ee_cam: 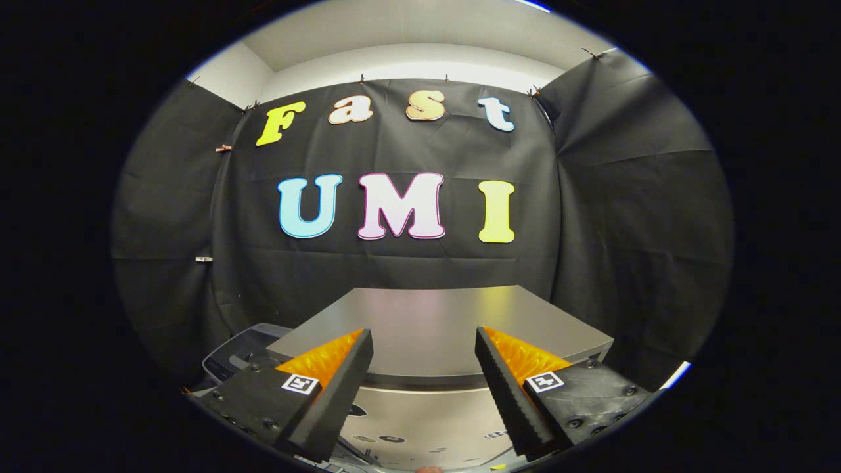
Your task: Put the clothes into the washing machine and then close the washing machine lid.
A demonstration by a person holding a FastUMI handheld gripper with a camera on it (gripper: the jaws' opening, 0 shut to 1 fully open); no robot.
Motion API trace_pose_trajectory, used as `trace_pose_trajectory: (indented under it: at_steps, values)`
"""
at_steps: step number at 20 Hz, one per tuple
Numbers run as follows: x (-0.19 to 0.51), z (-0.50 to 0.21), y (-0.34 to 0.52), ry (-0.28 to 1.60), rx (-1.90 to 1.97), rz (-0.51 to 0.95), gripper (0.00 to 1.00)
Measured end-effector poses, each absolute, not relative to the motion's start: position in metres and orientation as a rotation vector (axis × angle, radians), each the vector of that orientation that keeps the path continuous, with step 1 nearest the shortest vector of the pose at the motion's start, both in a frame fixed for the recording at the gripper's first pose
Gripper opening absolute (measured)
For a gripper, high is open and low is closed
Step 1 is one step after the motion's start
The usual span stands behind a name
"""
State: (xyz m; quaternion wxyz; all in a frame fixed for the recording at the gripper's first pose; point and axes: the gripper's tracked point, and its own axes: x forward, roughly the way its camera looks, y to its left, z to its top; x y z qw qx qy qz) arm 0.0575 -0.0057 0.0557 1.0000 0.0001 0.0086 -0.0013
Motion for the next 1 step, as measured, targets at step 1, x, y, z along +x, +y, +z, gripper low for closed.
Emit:
trace_pose_trajectory:
  at_steps: [1]
  values:
    - [0.0561,0.0546,-0.0049,0.017,-0.004,-0.001,0.99]
